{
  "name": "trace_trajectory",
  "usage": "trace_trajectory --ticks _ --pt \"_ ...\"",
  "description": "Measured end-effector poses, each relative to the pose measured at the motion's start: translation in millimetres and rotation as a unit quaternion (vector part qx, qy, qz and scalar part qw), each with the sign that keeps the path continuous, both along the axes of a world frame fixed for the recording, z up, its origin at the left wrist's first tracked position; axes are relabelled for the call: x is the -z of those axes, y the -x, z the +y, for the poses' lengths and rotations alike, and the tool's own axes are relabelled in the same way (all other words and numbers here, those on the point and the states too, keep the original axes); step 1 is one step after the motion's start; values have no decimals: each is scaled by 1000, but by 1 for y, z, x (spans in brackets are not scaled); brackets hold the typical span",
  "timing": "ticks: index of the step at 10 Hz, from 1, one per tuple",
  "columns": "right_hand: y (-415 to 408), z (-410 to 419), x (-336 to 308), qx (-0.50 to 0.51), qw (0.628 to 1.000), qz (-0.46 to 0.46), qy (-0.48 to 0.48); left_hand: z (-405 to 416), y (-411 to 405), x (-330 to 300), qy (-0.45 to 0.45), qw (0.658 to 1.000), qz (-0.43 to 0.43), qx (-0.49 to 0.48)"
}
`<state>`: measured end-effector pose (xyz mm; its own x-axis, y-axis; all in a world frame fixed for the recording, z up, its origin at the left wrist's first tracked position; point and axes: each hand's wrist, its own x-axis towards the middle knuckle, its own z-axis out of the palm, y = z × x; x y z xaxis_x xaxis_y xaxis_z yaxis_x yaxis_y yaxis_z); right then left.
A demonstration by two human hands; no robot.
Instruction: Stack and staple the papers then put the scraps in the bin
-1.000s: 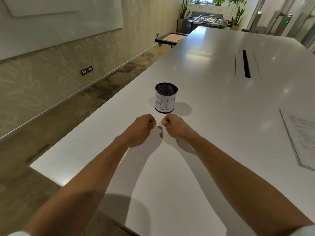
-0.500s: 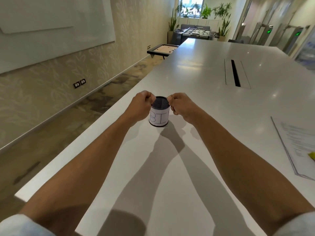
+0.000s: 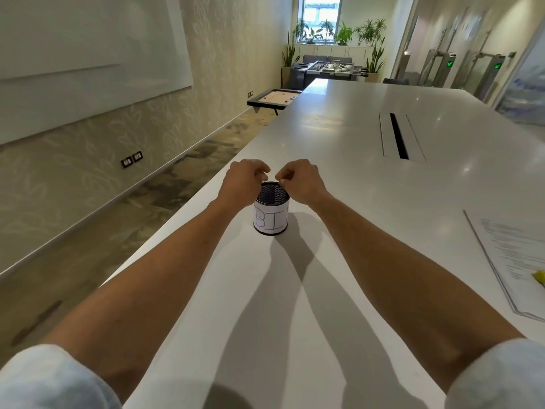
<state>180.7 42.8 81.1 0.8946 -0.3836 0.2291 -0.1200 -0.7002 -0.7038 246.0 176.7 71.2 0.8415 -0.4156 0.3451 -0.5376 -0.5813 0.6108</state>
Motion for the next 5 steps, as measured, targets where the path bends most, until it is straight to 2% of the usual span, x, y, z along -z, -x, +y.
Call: trace_trajectory --ticks 3,5 --pt "5 -2 6 4 999 -31 -35 5 8 -1 24 999 -35 -3" --pt "14 -4 16 -4 998 -62 8 4 32 9 43 991 -128 -16"
